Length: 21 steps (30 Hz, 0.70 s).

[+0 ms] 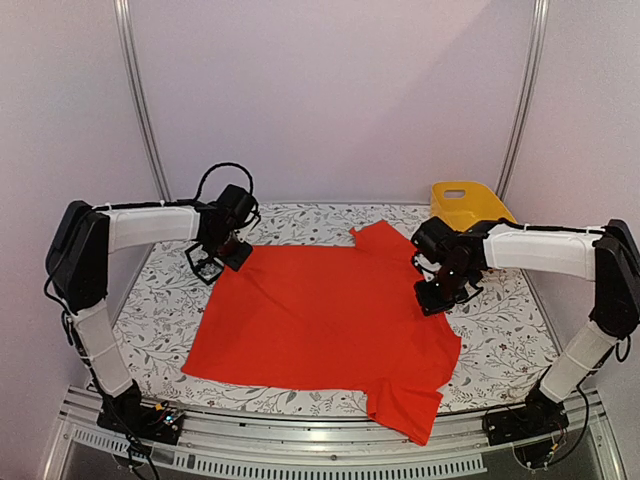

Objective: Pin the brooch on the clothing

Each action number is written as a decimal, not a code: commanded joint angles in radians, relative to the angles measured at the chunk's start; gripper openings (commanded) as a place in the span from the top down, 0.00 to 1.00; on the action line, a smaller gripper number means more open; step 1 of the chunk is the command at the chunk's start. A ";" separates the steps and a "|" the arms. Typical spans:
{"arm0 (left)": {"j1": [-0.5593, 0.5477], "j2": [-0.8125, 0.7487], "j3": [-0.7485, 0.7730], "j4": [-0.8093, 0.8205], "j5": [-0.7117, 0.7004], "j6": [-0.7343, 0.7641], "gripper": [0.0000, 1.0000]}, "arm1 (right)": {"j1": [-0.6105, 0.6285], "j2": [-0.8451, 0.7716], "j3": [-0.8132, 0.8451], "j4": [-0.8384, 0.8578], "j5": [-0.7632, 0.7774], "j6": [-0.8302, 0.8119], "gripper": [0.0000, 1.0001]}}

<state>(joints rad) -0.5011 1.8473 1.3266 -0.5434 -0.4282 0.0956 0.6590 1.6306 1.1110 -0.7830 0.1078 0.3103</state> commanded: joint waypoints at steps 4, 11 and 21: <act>-0.098 0.014 -0.136 -0.058 0.014 -0.061 0.47 | 0.164 -0.121 -0.233 -0.042 -0.181 0.276 1.00; -0.097 0.104 -0.181 -0.073 -0.018 -0.065 0.48 | 0.157 -0.114 -0.384 0.015 -0.157 0.333 1.00; -0.078 0.146 -0.182 -0.072 -0.030 -0.066 0.47 | 0.096 -0.205 -0.324 -0.126 -0.034 0.351 1.00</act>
<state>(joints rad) -0.6029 1.9202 1.1713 -0.5838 -0.4648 0.0357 0.7704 1.4776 0.7578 -0.8272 -0.0078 0.6369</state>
